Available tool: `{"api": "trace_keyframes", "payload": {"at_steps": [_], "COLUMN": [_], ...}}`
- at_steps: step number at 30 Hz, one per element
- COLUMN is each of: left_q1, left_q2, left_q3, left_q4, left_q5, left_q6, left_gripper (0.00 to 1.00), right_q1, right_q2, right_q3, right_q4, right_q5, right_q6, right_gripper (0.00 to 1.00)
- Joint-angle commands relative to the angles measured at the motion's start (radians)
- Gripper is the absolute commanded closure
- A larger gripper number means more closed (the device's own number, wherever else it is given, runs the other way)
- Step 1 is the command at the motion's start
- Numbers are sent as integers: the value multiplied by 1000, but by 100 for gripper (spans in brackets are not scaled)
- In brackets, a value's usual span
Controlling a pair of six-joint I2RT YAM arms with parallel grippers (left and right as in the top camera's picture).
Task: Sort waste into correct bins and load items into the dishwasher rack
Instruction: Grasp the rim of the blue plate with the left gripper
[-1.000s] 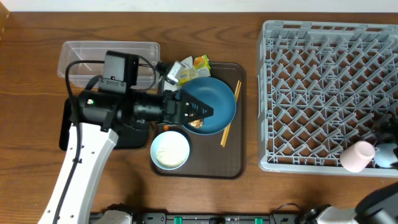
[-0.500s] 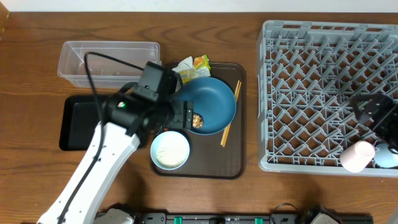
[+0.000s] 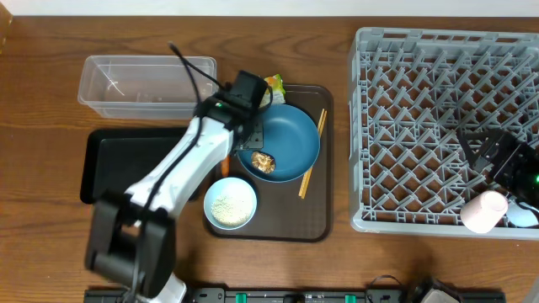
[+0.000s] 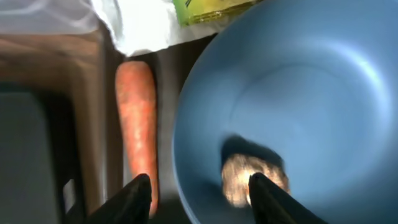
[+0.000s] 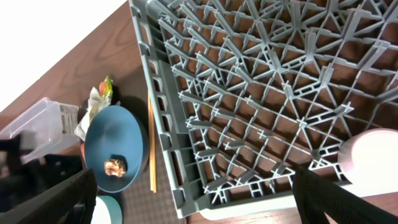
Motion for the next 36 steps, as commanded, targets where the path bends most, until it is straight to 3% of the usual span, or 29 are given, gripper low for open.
{"api": "trace_keyframes", "payload": {"at_steps": [1,10,15,19,22,25,31,36], "left_q1": [10,19,19,22,28,36,51,73], "left_q2": [54,136,190,224,237,241,203,93], "left_q3": [-13,-13,-13,-13,-13,-13,-11,20], "left_q4": [25,98,125,161,189,195,146,-7], "left_q5": [-23,-23,-23,-23,-23,-21,5,4], "left_q6": [-11,-17,-17,-17,-17,-17,-17,-16], "left_gripper": [49,49,58,77,81,94,94,94], "right_q1": [19,46,53,56,56,56,56,56], "right_q2": [4,18,37,50,58,61,61,61], "right_q3": [6,5,5,5,5,5,5,5], "right_q4": [-5,-3,-7,-6,-7,-7,-9,-11], "right_q5": [-4,3,8,11,11,12,19,19], "right_q6": [-13,-13,-13,-13,-13,-13,-13,-13], "right_gripper": [8,9,8,8,9,9,9,9]}}
